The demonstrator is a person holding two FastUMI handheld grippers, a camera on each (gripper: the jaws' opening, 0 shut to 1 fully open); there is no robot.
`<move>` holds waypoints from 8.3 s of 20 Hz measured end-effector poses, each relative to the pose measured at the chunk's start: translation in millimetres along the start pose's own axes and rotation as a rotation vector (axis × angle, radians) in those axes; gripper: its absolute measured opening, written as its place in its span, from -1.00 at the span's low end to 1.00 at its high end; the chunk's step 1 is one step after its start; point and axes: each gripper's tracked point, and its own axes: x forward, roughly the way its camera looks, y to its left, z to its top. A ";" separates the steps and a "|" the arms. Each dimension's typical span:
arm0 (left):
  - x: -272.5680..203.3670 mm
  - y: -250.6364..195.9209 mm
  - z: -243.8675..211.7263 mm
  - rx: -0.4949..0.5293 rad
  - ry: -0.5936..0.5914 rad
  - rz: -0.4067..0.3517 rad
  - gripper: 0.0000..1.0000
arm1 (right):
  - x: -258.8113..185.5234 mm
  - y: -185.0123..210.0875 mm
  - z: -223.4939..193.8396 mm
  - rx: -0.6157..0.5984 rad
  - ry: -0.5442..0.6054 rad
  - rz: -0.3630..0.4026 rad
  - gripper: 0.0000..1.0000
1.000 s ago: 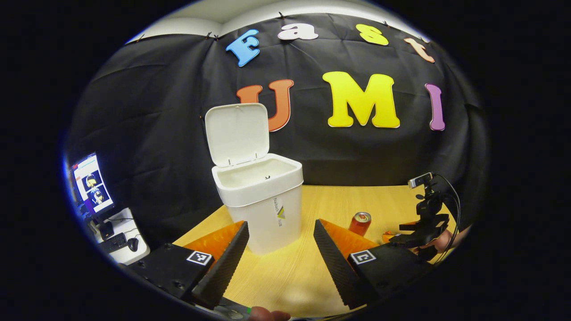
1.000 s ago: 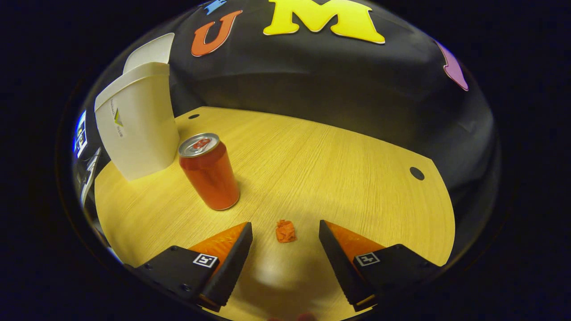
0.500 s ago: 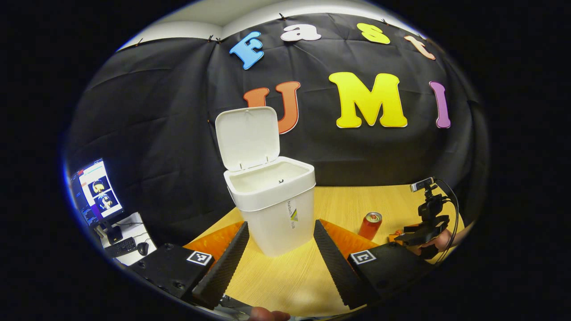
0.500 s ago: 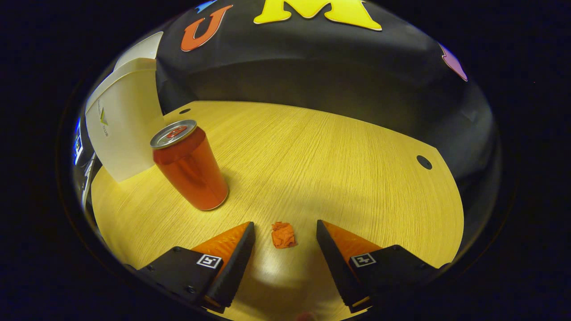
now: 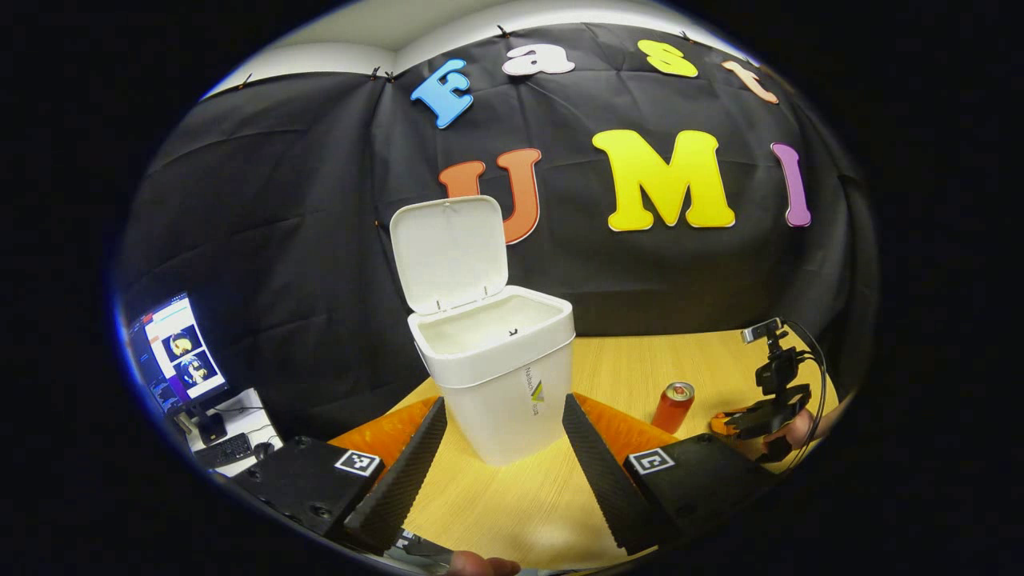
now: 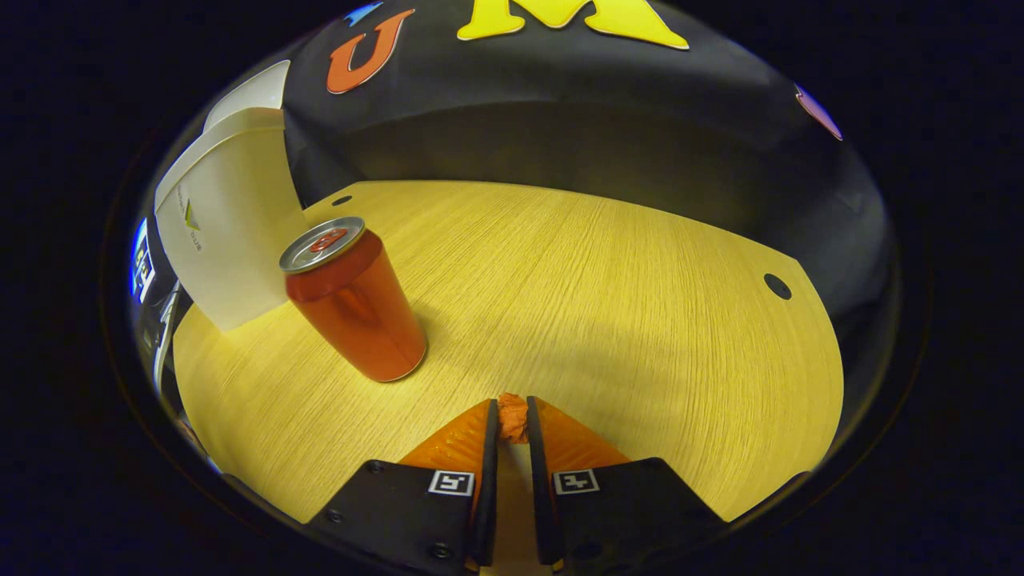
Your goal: Press the lid of the desktop garbage bin to open it, pick up the crumpled paper on the desktop and throw it into the bin, then pick up the pop can on the desktop and drop it into the bin, and finally close the garbage bin lid.
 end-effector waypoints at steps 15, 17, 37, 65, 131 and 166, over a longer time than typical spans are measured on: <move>28.8 -22.0 10.0 -0.017 -0.041 -0.125 0.93 | -165.1 32.7 121.3 0.080 -0.286 0.041 -0.58; 31.0 -23.0 13.5 -0.022 -0.058 -0.146 0.93 | -194.7 45.6 151.1 0.064 -0.344 0.061 -0.58; -7.1 115.1 -8.0 -0.191 -0.071 0.070 0.93 | -221.8 343.3 310.6 -0.234 -0.517 0.426 -0.59; 1.5 112.7 15.0 -0.233 -0.173 -0.019 0.92 | -179.6 365.3 310.4 -0.257 -0.506 0.328 0.81; 210.2 -306.6 -160.9 0.010 0.106 -0.535 0.94 | -313.7 -89.5 28.8 0.072 -0.277 -0.393 0.89; 215.6 19.3 100.6 -0.145 -0.127 0.027 0.72 | -323.1 29.3 102.7 0.112 -0.500 -0.141 0.89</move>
